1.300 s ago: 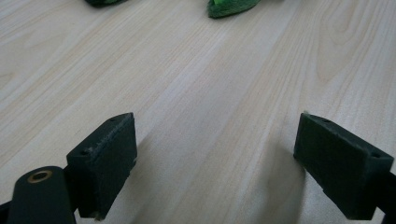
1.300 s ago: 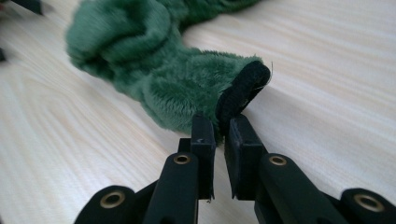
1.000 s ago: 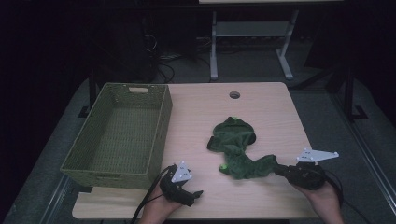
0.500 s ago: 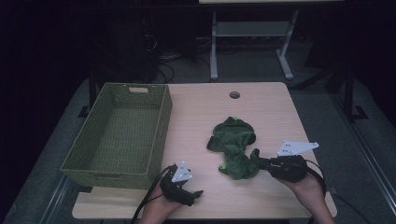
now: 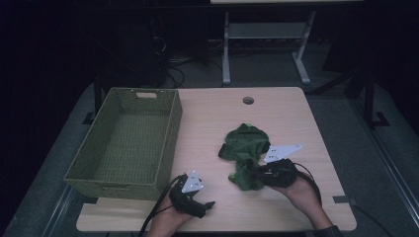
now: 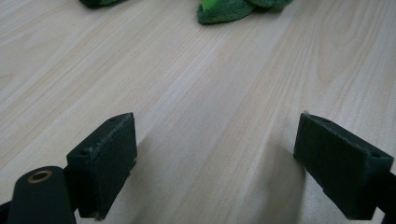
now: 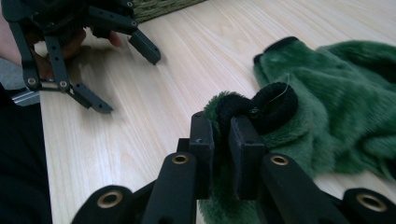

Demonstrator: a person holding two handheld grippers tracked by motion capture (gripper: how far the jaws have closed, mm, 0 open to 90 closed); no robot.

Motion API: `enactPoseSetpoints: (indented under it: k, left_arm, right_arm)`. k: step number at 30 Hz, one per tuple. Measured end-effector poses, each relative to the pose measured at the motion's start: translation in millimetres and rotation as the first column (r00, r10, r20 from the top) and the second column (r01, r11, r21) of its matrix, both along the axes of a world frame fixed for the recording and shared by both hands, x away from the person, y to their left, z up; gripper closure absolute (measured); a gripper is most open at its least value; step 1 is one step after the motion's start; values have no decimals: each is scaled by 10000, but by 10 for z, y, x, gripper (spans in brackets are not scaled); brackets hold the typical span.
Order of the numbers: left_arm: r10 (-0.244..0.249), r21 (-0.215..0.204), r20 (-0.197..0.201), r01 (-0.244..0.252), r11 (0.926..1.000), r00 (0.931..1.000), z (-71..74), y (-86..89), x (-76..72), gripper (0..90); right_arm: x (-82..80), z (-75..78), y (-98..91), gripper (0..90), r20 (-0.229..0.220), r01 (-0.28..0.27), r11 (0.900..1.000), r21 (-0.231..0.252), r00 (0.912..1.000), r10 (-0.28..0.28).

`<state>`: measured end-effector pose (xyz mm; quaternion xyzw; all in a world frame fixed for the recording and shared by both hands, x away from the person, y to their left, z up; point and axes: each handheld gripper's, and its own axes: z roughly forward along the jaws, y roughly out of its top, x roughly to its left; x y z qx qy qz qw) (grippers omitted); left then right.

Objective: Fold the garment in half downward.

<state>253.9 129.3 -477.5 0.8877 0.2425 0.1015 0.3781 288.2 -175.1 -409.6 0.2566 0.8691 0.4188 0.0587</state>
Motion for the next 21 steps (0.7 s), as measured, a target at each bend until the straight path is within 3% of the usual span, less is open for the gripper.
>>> enactPoseSetpoints:
  k: [6, 12, 17, 21]
  left_arm:
    - [-35, 52, 7, 35, 10000, 10000, 4, 3, 2, 125]
    - [-46, 83, 26, 46, 10000, 10000, 4, 4, 4, 125]
    - [-18, 54, -18, 18, 10000, 10000, 3, 2, 0, 125]
    - [-17, 57, -20, 17, 10000, 10000, 4, 2, 0, 125]
  right_arm:
    - [53, 75, 37, 731, 169, 1, 9994, 360, 9999, -8]
    - [151, 104, -136, 855, 365, 656, 9957, 649, 9970, -681]
    - [264, -50, -169, 892, -314, 925, 9939, 599, 9954, -907]
    - [311, -257, -83, 892, -771, 786, 9969, 82, 9940, -777]
